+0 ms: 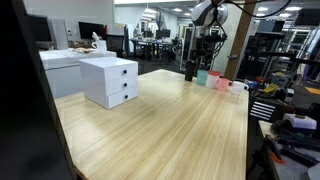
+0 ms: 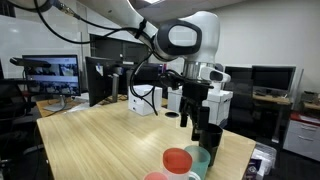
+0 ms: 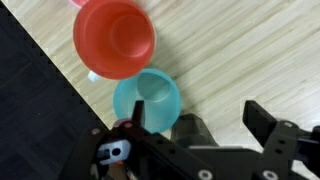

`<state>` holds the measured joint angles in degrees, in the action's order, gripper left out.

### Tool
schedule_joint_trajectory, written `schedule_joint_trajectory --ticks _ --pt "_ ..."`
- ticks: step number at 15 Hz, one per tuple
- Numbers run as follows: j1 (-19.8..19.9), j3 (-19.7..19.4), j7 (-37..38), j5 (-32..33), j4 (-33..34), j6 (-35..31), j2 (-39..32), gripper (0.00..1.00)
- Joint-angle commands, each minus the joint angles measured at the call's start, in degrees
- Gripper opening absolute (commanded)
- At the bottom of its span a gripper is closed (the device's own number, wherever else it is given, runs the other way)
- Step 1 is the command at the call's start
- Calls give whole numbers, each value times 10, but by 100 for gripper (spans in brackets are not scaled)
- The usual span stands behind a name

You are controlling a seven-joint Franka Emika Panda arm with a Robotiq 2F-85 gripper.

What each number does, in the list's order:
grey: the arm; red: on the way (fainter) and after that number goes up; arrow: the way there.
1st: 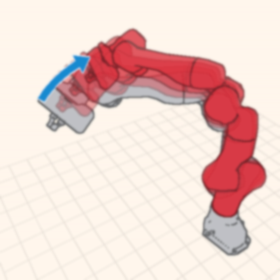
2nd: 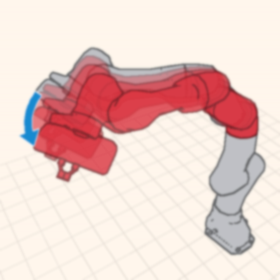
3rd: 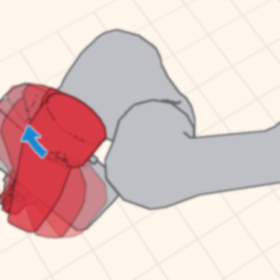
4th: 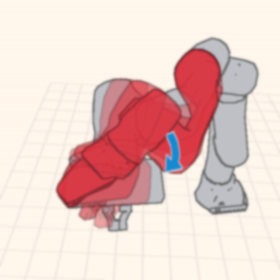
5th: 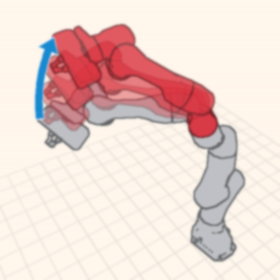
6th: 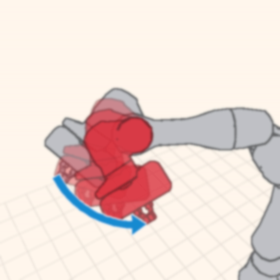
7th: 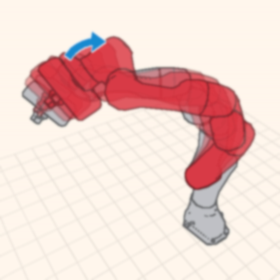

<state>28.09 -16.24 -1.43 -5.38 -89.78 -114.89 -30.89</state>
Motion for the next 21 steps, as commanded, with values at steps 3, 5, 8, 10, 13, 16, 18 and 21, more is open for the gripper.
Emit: schedule_joint_trajectory --ticks 3,5,8,10,13,16,18,21 --pt "-18 -18 18 14 -99 -27 73 100" --pt "-24 -26 23 20 -137 -45 96 100" --pt "-31 -36 31 25 -190 -99 120 100" --pt "-35 -41 38 29 -218 -128 129 100" --pt "-40 -46 44 33 -242 -148 137 100" --pt "-43 -48 47 31 -252 -152 139 100" --pt "-42 -47 46 25 -250 -146 137 100" --pt "-39 -46 41 22 -247 -151 130 100"
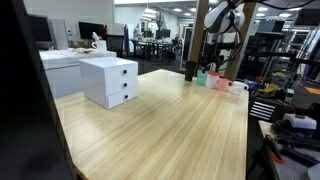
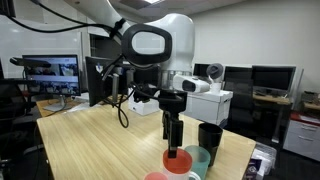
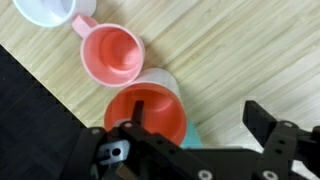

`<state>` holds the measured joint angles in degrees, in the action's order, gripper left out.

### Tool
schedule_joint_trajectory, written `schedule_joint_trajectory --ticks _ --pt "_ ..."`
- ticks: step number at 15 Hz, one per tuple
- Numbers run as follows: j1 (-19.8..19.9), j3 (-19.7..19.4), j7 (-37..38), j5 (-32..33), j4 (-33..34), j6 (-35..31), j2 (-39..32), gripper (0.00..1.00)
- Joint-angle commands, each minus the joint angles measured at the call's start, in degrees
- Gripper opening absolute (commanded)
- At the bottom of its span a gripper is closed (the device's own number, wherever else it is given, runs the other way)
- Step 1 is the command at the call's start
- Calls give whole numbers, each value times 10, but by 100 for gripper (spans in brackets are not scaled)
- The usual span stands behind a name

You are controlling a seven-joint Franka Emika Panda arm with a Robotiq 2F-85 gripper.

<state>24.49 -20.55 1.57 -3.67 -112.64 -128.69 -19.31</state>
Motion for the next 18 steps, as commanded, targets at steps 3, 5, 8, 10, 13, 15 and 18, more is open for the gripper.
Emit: schedule_joint_trajectory --ticks 3,5,8,10,13,15,18 --pt "0 -1 3 1 -15 -18 8 100" --pt "6 2 -14 -6 -9 -22 1 100" --pt "11 6 -30 -13 -8 -32 -5 100" --pt "15 11 -51 -18 -9 -36 -5 100" --pt "17 18 -78 -24 -14 -47 -5 100" --pt "20 22 -94 -29 -14 -48 -7 100" --pt "27 29 -127 -38 -10 -43 -15 100"
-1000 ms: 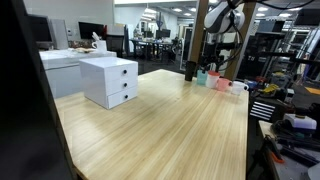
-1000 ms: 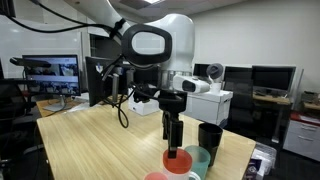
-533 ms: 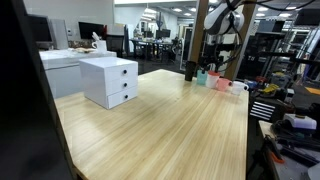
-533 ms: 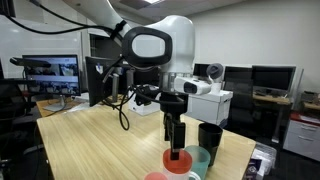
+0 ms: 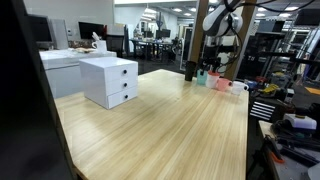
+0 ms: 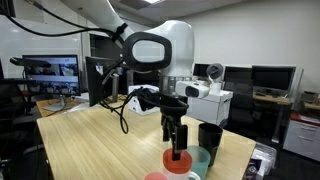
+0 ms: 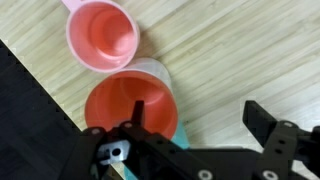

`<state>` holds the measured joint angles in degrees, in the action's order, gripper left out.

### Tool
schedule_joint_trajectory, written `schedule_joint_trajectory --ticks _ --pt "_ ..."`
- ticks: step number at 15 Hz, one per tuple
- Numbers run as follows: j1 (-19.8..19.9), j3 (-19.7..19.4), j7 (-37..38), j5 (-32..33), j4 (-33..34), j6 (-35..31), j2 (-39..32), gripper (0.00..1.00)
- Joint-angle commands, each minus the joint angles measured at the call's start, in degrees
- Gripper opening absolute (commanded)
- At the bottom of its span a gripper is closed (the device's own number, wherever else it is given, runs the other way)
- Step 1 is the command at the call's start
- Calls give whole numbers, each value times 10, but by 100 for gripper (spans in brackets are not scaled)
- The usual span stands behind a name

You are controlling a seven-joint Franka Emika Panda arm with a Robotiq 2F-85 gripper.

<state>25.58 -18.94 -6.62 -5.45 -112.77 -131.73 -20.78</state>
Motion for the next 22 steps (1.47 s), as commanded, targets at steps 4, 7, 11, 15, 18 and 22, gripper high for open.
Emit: schedule_joint_trajectory --ticks 4,7,11,15,18,22 --pt "26 18 -77 -27 -4 -13 -11 100" --pt "29 18 -82 -25 -3 -18 -18 75" --pt "31 22 -84 -23 -4 -26 -21 50" --pt "28 22 -78 -19 -5 -34 -20 20" --pt "26 20 -72 -18 -7 -37 -17 7" --pt "16 15 -52 -5 -7 -37 -9 5"
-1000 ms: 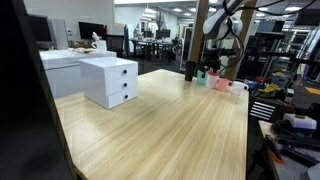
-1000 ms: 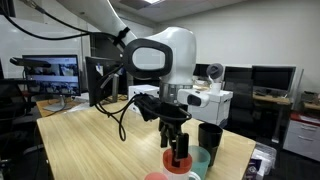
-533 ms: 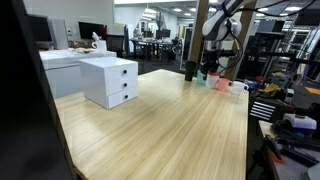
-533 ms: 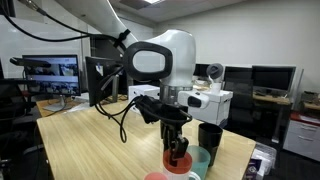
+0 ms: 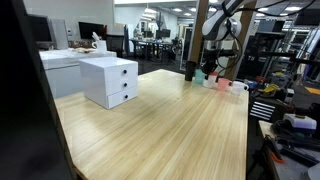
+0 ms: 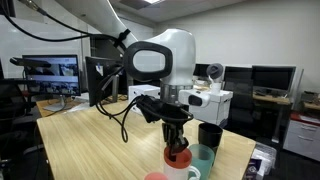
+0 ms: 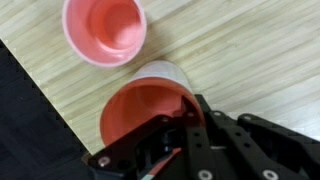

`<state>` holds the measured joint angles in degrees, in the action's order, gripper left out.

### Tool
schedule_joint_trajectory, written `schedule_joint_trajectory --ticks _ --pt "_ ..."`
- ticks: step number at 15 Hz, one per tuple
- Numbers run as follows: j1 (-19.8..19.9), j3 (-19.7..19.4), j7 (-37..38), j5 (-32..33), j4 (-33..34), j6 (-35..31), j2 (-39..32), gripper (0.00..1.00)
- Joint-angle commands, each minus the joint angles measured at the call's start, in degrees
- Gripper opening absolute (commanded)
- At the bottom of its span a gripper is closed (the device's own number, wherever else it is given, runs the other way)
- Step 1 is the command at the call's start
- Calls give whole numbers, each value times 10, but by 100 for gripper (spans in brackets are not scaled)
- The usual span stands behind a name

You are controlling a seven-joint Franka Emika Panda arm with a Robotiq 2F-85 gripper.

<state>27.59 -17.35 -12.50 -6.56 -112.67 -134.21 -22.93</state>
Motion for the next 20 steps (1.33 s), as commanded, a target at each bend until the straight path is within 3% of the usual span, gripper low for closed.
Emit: schedule_joint_trajectory --ticks 1,10,20 --pt "-7 -3 13 10 -7 -5 15 5" --pt "-63 -28 112 102 -2 -3 61 5" --pt "-84 -23 182 99 78 13 71 5"
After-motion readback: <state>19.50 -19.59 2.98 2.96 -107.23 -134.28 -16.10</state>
